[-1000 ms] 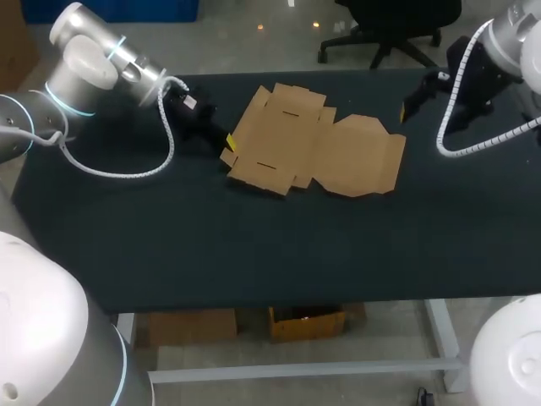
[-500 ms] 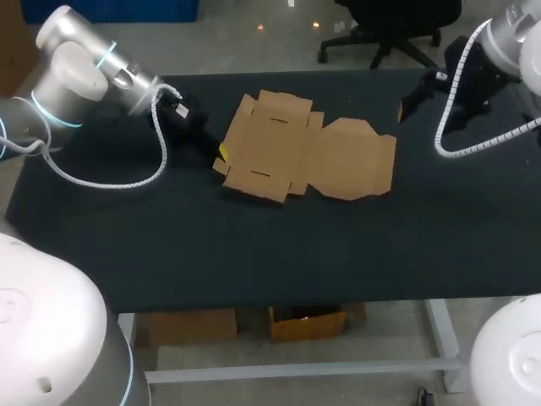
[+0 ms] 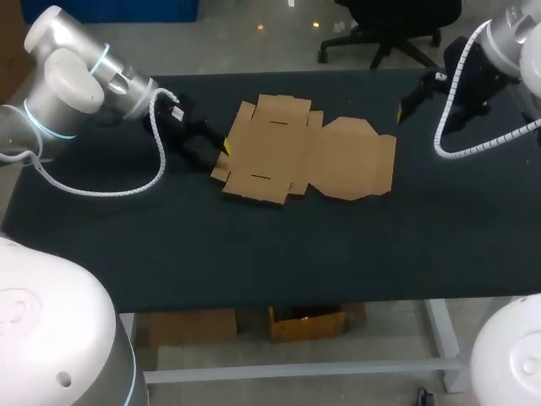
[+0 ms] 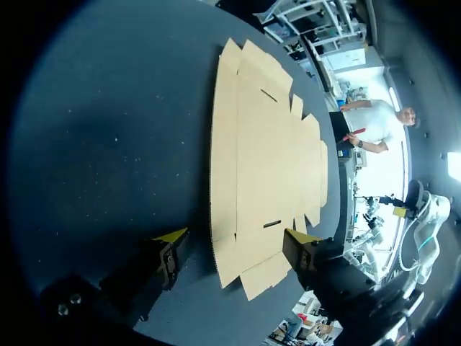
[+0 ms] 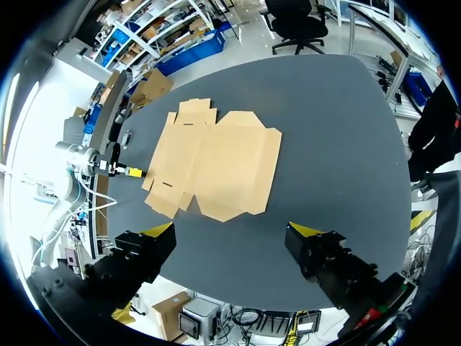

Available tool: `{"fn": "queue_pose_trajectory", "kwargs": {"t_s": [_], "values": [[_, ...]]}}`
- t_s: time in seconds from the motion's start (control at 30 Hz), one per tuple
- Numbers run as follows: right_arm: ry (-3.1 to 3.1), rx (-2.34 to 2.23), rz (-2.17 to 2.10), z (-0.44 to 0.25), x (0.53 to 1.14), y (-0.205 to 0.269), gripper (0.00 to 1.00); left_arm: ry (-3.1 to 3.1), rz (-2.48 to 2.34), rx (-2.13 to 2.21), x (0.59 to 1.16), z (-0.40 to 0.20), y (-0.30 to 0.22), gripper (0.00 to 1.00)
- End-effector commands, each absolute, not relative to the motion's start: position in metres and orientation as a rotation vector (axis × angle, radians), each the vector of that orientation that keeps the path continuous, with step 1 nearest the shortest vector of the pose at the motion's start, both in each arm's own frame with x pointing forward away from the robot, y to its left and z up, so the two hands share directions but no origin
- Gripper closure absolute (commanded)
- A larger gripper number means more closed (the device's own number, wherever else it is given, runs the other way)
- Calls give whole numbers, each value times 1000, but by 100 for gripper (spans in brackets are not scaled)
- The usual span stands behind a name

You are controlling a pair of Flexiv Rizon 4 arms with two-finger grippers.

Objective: Assemble the packaging by folding the flat box into shape, placing the metal phone stand inside, and closing the box properly

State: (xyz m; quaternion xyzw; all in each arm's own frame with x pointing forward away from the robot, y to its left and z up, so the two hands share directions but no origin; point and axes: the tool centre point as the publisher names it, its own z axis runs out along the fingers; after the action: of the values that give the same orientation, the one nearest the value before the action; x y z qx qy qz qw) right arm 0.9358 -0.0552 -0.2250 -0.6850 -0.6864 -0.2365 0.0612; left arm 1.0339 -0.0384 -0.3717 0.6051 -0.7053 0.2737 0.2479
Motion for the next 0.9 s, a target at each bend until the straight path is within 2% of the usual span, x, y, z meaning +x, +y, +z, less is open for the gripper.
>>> {"fn": "queue_pose_trajectory", "kwargs": {"t_s": [0.03,0.27,0.53,0.9], "values": [[-2077,-2069,-714,-223,934,-55,0,-1941,764,1670,1037,-366,-40,0],[-2076,-2073,-706,-223,932,-56,0,-1918,767,1648,1056,-371,-39,0],[-2073,-2080,-699,-223,932,-56,0,-1887,747,1614,1066,-380,-42,10],[-2069,-2084,-694,-224,932,-57,0,-1849,717,1574,1071,-388,-48,15]]}}
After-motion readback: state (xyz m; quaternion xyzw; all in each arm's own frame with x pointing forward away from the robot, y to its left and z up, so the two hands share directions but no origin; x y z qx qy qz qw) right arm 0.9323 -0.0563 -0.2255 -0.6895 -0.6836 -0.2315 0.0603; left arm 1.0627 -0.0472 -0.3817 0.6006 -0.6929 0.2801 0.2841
